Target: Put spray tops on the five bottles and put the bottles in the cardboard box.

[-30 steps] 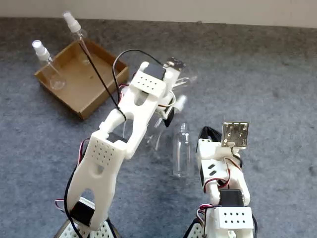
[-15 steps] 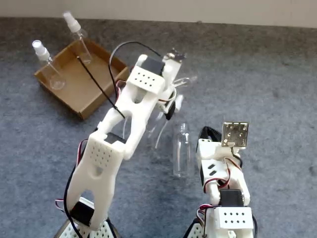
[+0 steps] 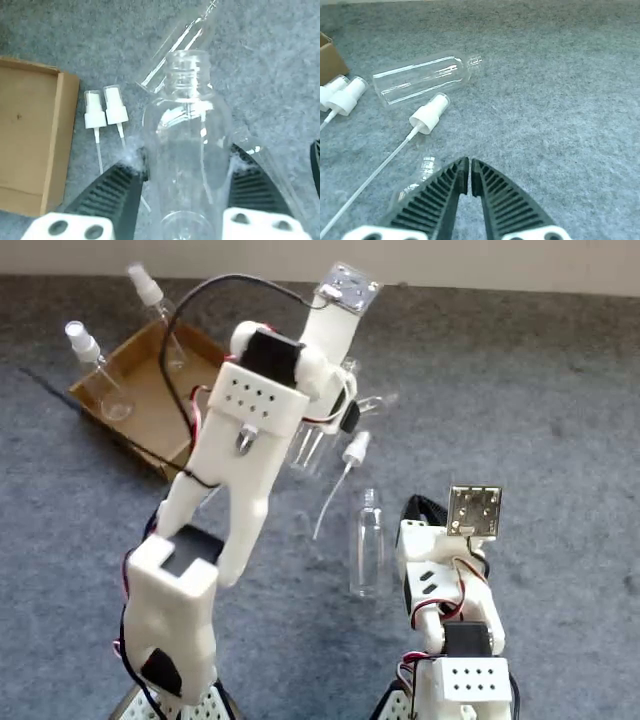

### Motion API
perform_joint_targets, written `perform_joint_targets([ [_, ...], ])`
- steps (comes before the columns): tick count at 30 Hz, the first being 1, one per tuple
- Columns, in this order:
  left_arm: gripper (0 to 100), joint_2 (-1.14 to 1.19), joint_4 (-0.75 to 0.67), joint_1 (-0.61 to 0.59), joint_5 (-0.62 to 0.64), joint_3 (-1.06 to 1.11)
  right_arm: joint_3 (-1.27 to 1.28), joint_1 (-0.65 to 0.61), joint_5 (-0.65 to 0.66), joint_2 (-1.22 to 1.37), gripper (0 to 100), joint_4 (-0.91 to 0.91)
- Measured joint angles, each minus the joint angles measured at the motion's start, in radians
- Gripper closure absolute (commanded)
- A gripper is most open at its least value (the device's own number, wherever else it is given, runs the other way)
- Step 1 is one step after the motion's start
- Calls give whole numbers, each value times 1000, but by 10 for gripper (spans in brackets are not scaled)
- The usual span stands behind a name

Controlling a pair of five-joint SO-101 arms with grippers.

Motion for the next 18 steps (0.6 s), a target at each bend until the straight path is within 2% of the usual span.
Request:
perform_joint_targets([
  [18,880,-597,-5,0,0,717,0,0,0,0,994,0],
])
